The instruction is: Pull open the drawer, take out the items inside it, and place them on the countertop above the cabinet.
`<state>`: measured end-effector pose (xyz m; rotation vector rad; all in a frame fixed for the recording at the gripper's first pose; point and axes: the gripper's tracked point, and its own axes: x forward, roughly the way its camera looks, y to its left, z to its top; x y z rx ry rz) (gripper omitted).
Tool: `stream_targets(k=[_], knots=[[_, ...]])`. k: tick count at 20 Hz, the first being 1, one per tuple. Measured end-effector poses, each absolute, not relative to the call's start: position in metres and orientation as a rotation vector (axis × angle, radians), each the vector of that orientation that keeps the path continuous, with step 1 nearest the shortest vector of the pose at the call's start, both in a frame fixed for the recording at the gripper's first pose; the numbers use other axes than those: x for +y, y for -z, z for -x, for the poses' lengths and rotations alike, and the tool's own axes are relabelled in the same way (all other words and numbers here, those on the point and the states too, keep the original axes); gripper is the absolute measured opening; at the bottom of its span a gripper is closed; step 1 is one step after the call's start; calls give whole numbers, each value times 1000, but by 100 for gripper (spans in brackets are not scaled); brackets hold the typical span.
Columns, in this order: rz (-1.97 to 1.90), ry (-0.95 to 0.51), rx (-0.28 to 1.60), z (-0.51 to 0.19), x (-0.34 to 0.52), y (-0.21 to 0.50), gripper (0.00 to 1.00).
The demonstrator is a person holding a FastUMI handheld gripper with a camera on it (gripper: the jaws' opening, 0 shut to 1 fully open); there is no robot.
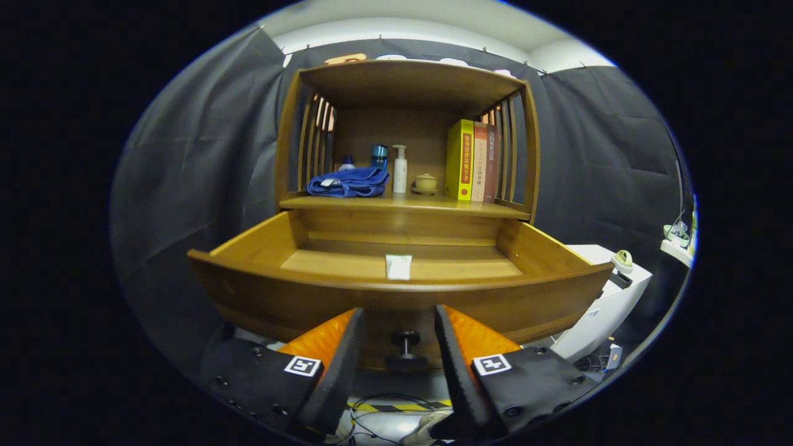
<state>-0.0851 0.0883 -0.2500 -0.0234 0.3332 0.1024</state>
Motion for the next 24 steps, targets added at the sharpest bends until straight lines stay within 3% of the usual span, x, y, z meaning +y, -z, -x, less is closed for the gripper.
stream_targets(k=[7,18,24], knots=[[-34,-123,355,48,88,194,95],[30,-152,619,-69,97,190,97],[84,-158,798,-118,96,228,97]])
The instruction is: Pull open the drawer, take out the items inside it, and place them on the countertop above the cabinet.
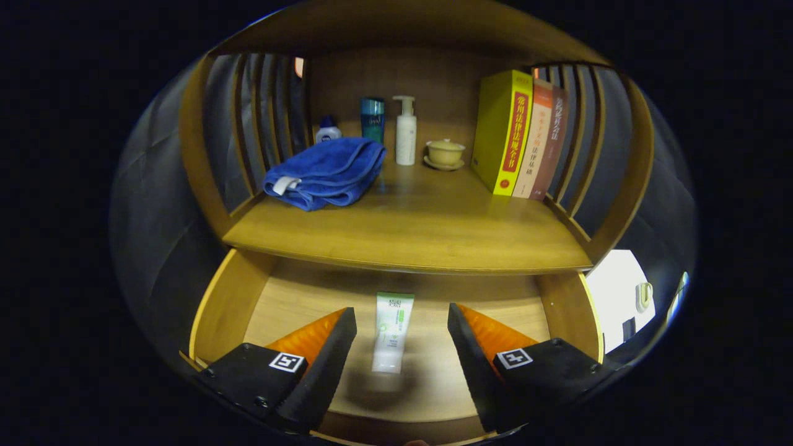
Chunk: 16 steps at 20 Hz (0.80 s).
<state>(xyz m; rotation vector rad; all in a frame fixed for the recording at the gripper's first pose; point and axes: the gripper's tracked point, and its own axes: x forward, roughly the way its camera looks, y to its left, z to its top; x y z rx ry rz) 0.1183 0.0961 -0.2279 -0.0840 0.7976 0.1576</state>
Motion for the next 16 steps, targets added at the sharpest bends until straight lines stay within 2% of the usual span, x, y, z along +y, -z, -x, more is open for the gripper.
stream_targets(k=[16], knots=[[43,-170,1138,-137,109,331,97]])
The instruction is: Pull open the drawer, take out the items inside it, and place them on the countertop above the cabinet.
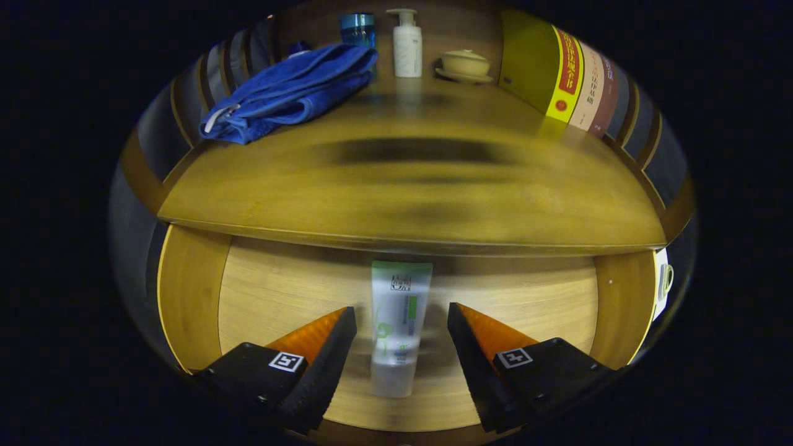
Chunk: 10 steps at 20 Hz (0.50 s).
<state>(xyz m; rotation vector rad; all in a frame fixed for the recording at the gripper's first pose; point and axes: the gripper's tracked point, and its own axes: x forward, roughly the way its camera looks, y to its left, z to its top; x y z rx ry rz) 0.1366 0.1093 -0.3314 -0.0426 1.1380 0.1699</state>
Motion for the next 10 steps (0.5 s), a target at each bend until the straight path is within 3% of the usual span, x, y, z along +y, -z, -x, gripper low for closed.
stream_targets(k=[2,5,10], knots=[[30,-174,1166,-134,113,339,97],[18,-168,1200,-132,112,347,72],[-20,-160,1207,-128,111,342,55]])
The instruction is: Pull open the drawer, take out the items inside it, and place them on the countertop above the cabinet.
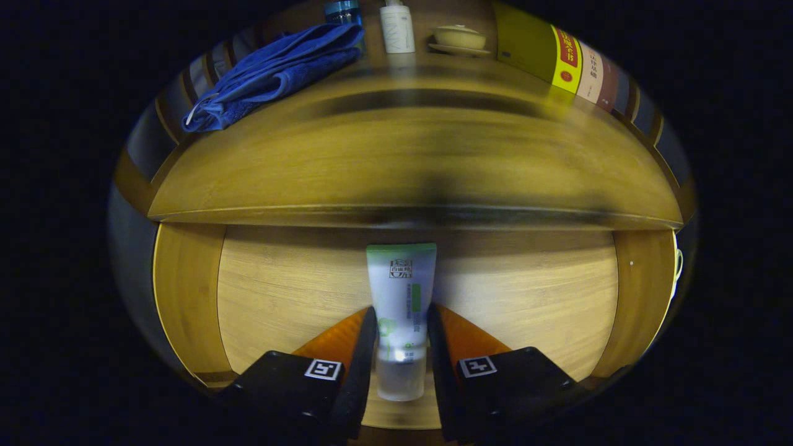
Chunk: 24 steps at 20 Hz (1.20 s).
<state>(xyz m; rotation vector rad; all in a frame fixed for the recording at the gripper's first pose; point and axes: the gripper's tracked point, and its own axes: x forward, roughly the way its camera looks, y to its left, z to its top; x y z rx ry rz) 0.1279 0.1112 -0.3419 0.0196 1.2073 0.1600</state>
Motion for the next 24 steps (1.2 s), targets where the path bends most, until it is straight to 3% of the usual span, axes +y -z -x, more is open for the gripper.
stream_targets(k=[3,16,24], knots=[[-51,-160,1197,-128,111,329,44],[-85,-220,1096,-102,96,224,44],[-60,-202,1010,-134,80,164,44]])
